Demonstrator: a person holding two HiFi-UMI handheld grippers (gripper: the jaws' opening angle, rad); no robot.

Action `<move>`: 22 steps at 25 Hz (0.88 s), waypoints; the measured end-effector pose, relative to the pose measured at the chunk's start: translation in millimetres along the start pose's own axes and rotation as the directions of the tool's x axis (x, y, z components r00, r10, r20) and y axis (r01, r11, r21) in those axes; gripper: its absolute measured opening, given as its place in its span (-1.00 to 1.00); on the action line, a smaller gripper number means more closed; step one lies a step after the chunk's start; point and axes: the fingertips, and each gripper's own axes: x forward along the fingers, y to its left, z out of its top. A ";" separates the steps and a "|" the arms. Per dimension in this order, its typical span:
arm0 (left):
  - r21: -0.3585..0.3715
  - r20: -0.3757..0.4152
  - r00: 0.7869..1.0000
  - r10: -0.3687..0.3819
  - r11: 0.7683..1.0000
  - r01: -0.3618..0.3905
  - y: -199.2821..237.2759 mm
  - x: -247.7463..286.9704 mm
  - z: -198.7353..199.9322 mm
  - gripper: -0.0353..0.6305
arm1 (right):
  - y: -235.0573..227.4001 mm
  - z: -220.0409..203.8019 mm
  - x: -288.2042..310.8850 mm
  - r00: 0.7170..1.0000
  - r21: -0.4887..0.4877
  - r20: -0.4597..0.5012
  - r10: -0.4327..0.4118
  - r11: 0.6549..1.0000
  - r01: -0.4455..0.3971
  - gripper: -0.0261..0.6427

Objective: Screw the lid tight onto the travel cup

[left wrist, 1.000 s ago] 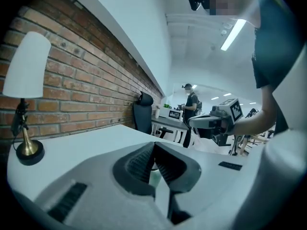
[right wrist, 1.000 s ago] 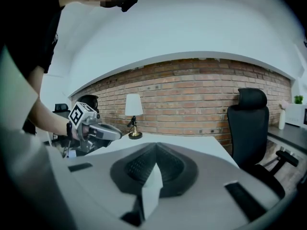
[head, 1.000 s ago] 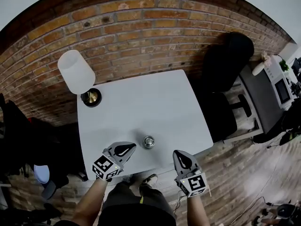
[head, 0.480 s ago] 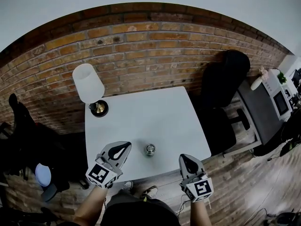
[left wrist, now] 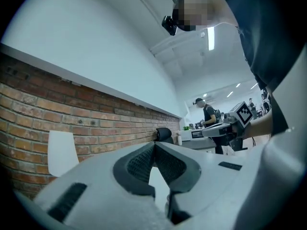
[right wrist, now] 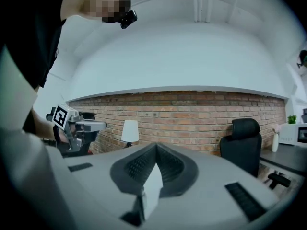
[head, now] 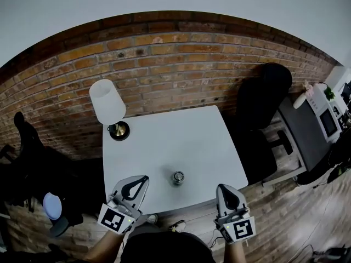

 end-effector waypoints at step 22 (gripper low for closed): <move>0.040 0.050 0.996 0.074 0.996 -0.076 39.1 -22.4 11.1 -0.82 | 1.9 16.7 12.3 0.997 -0.026 -0.018 -0.074 0.997 0.074 -0.88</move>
